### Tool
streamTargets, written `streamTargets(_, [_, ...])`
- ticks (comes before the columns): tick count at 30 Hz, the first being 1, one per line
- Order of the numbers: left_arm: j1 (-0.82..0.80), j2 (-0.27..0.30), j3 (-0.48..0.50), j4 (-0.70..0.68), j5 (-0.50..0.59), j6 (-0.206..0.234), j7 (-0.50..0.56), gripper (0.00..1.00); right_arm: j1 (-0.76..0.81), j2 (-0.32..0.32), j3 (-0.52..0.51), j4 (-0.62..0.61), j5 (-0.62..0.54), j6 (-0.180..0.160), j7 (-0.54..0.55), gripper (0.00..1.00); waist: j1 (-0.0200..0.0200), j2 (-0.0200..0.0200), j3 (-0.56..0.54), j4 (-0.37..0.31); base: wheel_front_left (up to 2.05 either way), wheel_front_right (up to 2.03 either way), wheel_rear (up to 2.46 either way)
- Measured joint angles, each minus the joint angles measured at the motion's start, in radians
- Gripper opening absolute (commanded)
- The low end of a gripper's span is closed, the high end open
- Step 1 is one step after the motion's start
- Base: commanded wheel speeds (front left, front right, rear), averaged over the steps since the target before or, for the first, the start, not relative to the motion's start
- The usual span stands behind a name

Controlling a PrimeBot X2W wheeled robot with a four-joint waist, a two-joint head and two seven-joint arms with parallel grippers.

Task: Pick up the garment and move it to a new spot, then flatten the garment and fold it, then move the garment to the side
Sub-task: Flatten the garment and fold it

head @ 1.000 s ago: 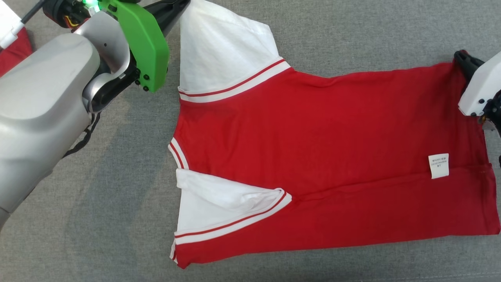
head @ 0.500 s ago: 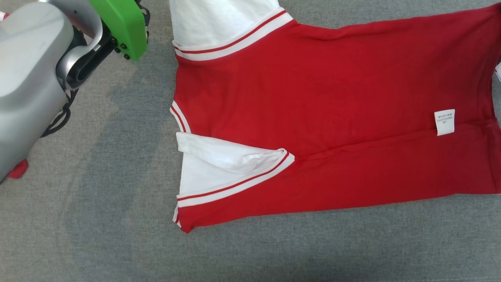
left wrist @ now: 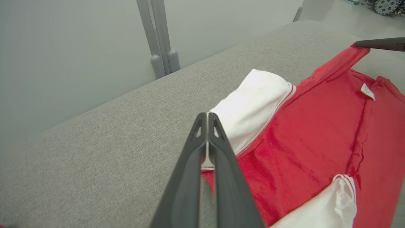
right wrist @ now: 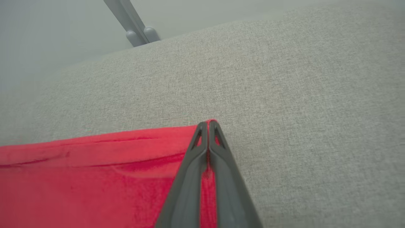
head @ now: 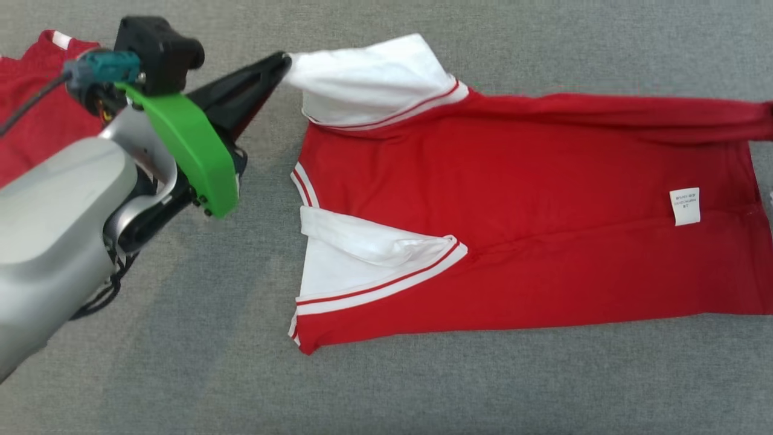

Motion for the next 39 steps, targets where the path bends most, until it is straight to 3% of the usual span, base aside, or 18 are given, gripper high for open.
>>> streamTargets(13, [0.263, 0.12, -0.003, -0.291, -0.014, 0.116, -0.006, 0.0, 0.219, 0.012, -0.078, -0.085, 0.017, 0.0, 0.01, 0.0, 0.0, 0.0, -0.072, 0.039, 0.0, 0.0, 0.0])
streamTargets(25, [0.449, 0.084, -0.004, -0.304, 0.012, 0.18, 0.019, 0.0, 0.288, 0.03, -0.086, -0.059, -0.003, 0.0, 0.003, 0.0, 0.0, 0.0, -0.075, 0.061, 0.0, 0.0, 0.0])
streamTargets(26, [0.467, 0.073, -0.004, -0.292, 0.012, 0.185, 0.019, 0.0, 0.292, 0.033, -0.086, -0.053, -0.002, 0.0, 0.007, 0.17, 0.0, 0.0, -0.074, 0.061, 0.0, 0.0, 0.0])
streamTargets(27, [0.483, 0.061, -0.005, -0.28, 0.013, 0.193, 0.019, 0.0, 0.297, 0.037, -0.086, -0.048, -0.001, 0.0, 0.009, 0.46, 0.0, 0.0, -0.075, 0.06, 0.0, 0.0, 0.0])
streamTargets(28, [0.487, 0.056, -0.004, -0.274, 0.018, 0.199, 0.011, 0.2, 0.297, 0.039, -0.084, -0.045, 0.002, 0.0, 0.011, 0.59, 0.0, 0.0, -0.077, 0.059, 0.0, 0.0, 0.0])
streamTargets(29, [0.493, 0.048, -0.002, -0.266, 0.022, 0.209, -0.005, 0.53, 0.298, 0.042, -0.083, -0.042, 0.004, 0.0, 0.01, 1.0, 0.0, 0.0, -0.081, 0.059, 0.0, 0.0, 0.0])
streamTargets(30, [0.501, 0.041, 0.004, -0.259, 0.022, 0.221, -0.026, 1.0, 0.299, 0.048, -0.084, -0.039, 0.007, 0.0, 0.002, 1.0, 0.0, 0.0, -0.085, 0.058, 0.0, 0.0, 0.0])
streamTargets(35, [0.553, 0.002, 0.067, -0.24, 0.04, 0.3, -0.151, 1.0, 0.332, 0.065, -0.082, -0.047, -0.006, 0.0, -0.082, 1.0, 0.0, 0.0, -0.122, 0.052, 0.0, 0.0, 0.0])
streamTargets(39, [0.647, -0.035, 0.19, -0.235, 0.071, 0.376, -0.176, 1.0, 0.377, 0.106, -0.059, -0.051, -0.007, 0.0, -0.156, 1.0, 0.0, 0.0, -0.166, 0.045, 0.0, 0.0, 0.0])
